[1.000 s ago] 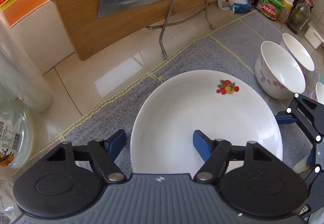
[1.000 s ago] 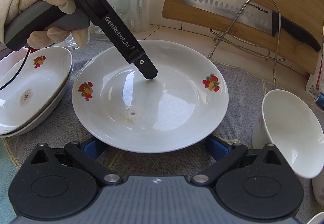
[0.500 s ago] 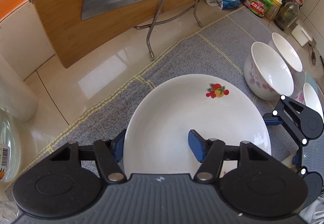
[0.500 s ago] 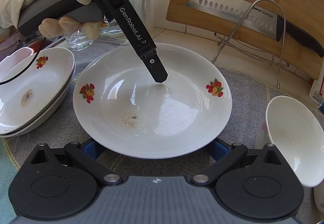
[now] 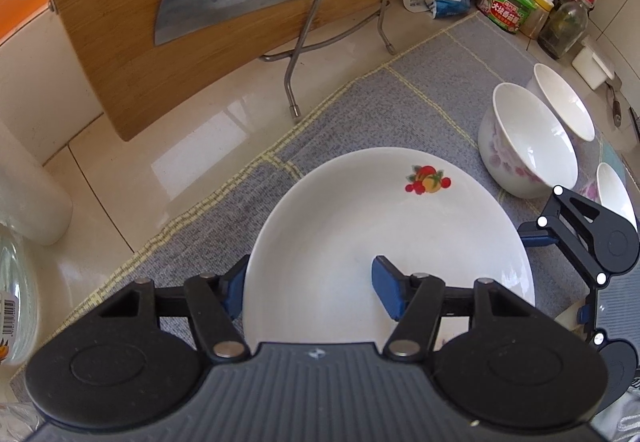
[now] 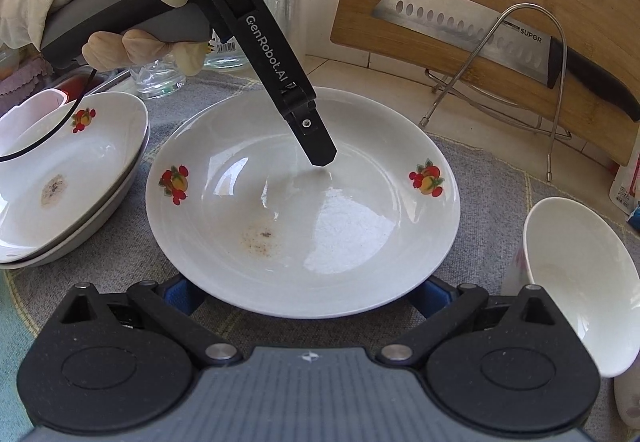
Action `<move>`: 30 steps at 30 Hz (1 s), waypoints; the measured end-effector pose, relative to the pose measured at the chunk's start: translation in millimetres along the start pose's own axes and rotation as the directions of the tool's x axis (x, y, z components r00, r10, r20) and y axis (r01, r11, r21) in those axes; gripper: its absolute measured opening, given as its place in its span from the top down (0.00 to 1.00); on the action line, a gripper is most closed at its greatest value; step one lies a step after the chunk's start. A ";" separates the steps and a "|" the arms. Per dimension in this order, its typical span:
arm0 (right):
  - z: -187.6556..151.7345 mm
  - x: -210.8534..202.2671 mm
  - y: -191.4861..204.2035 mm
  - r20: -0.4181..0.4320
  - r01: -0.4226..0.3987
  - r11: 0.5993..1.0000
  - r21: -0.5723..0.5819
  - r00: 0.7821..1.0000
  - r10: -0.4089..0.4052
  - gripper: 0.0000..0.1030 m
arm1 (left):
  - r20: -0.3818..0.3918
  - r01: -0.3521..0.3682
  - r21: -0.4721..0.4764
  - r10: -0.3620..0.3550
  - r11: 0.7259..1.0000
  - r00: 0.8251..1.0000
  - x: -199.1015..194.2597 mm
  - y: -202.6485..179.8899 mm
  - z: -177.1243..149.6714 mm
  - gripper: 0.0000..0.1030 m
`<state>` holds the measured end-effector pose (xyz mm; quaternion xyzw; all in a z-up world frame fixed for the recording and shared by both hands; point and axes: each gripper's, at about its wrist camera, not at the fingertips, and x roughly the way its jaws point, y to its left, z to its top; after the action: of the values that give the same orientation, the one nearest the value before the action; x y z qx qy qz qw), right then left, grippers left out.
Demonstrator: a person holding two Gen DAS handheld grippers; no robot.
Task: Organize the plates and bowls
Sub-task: 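Lift the gripped floral plate with the left tool off the towel, then carry the plate with the left tool over the plate stack by the sink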
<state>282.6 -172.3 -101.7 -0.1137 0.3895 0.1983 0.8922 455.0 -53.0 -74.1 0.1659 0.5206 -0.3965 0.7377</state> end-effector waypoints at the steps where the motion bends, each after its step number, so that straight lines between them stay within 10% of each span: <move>1: 0.1 -0.7 0.0 -0.001 0.000 1.000 -0.003 1.000 0.000 0.00 | -0.001 -0.001 0.001 0.001 1.000 1.000 -0.2 -0.7 -0.3 0.40; 30: 11.5 -75.1 40.2 0.059 -0.043 0.994 -0.104 0.997 0.050 0.00 | 0.115 -0.030 -0.037 0.034 0.999 0.993 -82.1 -30.1 -53.3 0.40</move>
<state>225.9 -152.1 -40.3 -0.1443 0.3536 0.2423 0.8919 386.4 -3.1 -16.6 0.1380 0.4810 -0.3843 0.7758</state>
